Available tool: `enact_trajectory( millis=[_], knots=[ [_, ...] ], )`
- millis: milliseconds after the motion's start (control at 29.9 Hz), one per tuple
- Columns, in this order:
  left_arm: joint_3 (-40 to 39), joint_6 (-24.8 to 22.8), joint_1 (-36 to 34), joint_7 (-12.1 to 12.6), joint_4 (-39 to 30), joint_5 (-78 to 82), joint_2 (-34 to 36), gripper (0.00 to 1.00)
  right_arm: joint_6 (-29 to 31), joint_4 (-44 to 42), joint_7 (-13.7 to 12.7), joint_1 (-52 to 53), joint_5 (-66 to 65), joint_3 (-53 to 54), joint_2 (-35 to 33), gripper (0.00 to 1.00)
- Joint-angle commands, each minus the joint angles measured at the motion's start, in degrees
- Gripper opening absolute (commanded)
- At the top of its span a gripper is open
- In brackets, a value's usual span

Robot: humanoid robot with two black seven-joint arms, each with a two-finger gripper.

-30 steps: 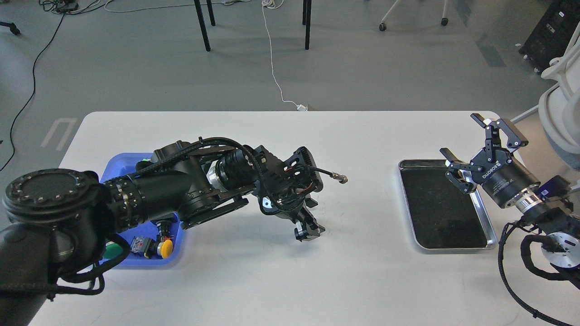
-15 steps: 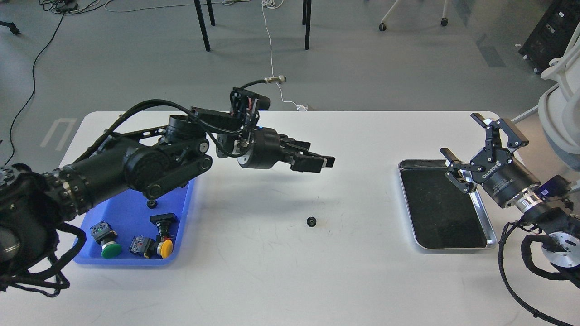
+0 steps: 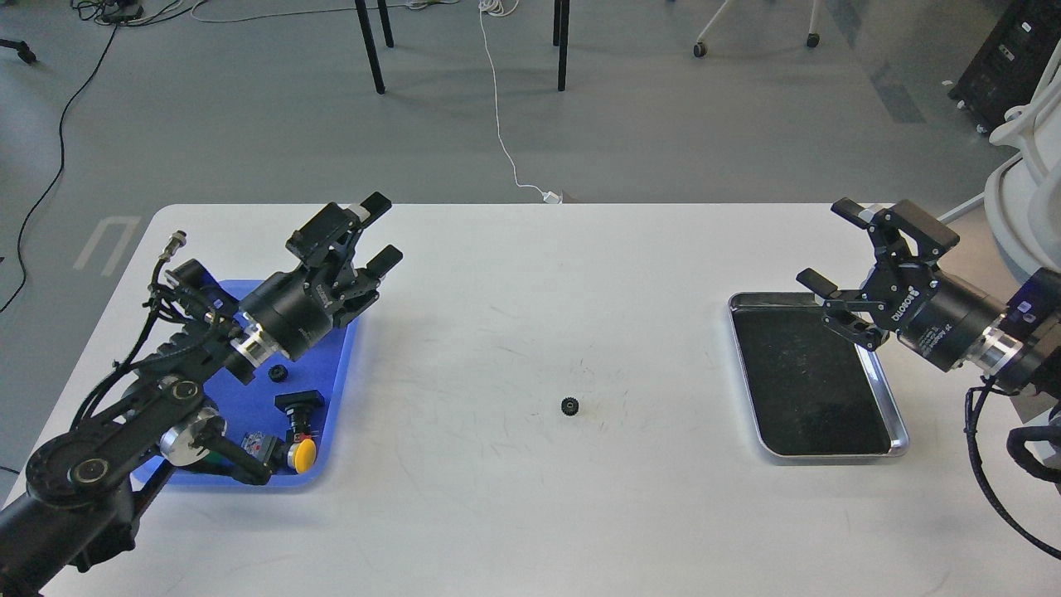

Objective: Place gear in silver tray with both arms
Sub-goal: 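Reach the right gripper toward the black gear on the table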

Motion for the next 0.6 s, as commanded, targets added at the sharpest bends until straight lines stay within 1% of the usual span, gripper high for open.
enact_trajectory(
  millis=[0,134,201,267,368,468,501,568],
  knots=[
    [-5.21,-2.64,3.56,-0.01,-0.39,-5.16,-0.66,0.98,0.15,0.13,0.00,12.46,-9.13,-11.51,-1.25,0.99],
    [-7.50,-3.18,4.44,-0.01,-1.62,-8.94,-0.31,0.98,0.15,0.13,0.00,30.39,-18.19,-29.87,0.24,0.99],
    [-8.73,-3.18,4.44,1.09,-1.71,-10.70,-0.14,0.98,0.15,0.13,0.00,38.83,-22.41,-38.84,3.92,0.99],
    [-9.61,-3.18,4.44,1.36,-1.88,-11.59,-0.05,0.98,0.15,0.13,0.00,44.81,-26.88,-45.62,7.44,0.99],
    [-9.96,-3.18,4.53,1.36,-1.88,-11.59,0.04,0.98,0.15,0.04,0.00,50.19,-32.17,-52.05,12.53,0.99],
    [-10.05,-3.09,5.06,1.27,-2.23,-11.59,0.04,0.98,0.15,0.04,0.00,53.18,-34.90,-55.48,16.49,0.99],
    [-10.14,-3.09,5.23,1.27,-2.49,-11.59,0.04,0.98,-0.69,-0.05,0.00,53.89,-35.52,-56.54,17.55,0.99],
    [-10.40,-3.09,5.50,1.27,-3.20,-11.59,0.04,0.98,-4.28,-0.31,0.00,55.47,-37.71,-59.35,20.62,0.98]
  ],
)
